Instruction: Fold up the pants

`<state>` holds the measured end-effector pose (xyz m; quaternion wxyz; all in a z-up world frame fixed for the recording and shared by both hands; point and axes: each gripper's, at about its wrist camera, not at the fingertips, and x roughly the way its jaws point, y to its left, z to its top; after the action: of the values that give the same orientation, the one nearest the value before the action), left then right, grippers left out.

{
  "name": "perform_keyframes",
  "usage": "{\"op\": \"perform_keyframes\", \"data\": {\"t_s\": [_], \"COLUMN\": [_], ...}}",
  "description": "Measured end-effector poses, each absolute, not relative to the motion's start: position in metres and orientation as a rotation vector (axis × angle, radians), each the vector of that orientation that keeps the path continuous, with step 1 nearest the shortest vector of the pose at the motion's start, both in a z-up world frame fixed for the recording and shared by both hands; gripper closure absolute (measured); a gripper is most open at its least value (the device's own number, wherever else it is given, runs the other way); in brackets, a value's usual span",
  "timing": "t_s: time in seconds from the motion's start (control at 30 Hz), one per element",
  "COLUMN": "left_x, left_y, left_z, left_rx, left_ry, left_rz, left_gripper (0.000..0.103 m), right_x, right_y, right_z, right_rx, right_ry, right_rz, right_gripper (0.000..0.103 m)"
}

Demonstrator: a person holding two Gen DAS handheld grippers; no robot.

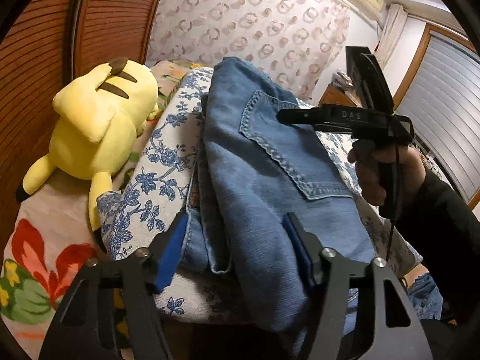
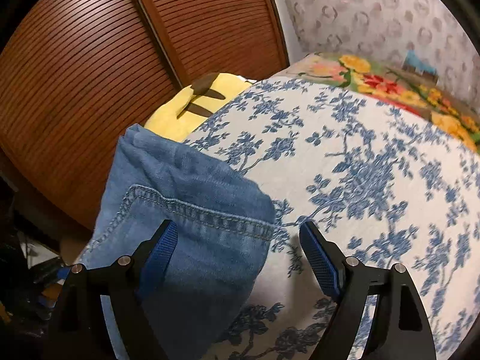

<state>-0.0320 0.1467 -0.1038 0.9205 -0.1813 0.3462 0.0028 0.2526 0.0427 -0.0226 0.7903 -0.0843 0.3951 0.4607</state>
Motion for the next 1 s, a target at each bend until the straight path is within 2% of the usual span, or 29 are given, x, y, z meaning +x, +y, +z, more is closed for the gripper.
{"op": "perform_keyframes", "data": {"t_s": [0.03,0.07,0.23,0.27,0.3,0.37,0.67,1.0], "left_x": [-0.033,-0.035,-0.036,-0.037,-0.037,-0.039,-0.033,0.029], "left_y": [0.146,0.145,0.142,0.142,0.143,0.143,0.159,0.187], "left_z": [-0.103,-0.102,-0.097,-0.096,-0.096,-0.092,-0.067,-0.045], "left_rx": [-0.38,-0.384,-0.362,-0.364,-0.365,-0.37,-0.36,-0.298], "left_ry": [0.707,0.702,0.696,0.688,0.683,0.667,0.602,0.599], "left_rz": [-0.005,-0.008,-0.006,-0.009,-0.01,-0.011,-0.006,0.003], "left_gripper": [0.051,0.057,0.071,0.077,0.079,0.083,0.086,0.086], "right_x": [0.253,0.254,0.248,0.246,0.243,0.236,0.219,0.272], "right_y": [0.044,0.044,0.045,0.044,0.043,0.044,0.039,0.054], "right_z": [-0.025,-0.028,-0.029,-0.028,-0.025,-0.021,0.017,0.028], "right_rx": [-0.172,-0.159,-0.141,-0.143,-0.144,-0.154,-0.144,-0.108], "right_ry": [0.872,0.888,0.876,0.865,0.852,0.807,0.628,0.584], "right_rz": [1.015,1.031,1.047,1.046,1.053,1.053,1.084,1.068], "right_gripper": [0.019,0.029,0.053,0.063,0.07,0.075,0.078,0.078]}}
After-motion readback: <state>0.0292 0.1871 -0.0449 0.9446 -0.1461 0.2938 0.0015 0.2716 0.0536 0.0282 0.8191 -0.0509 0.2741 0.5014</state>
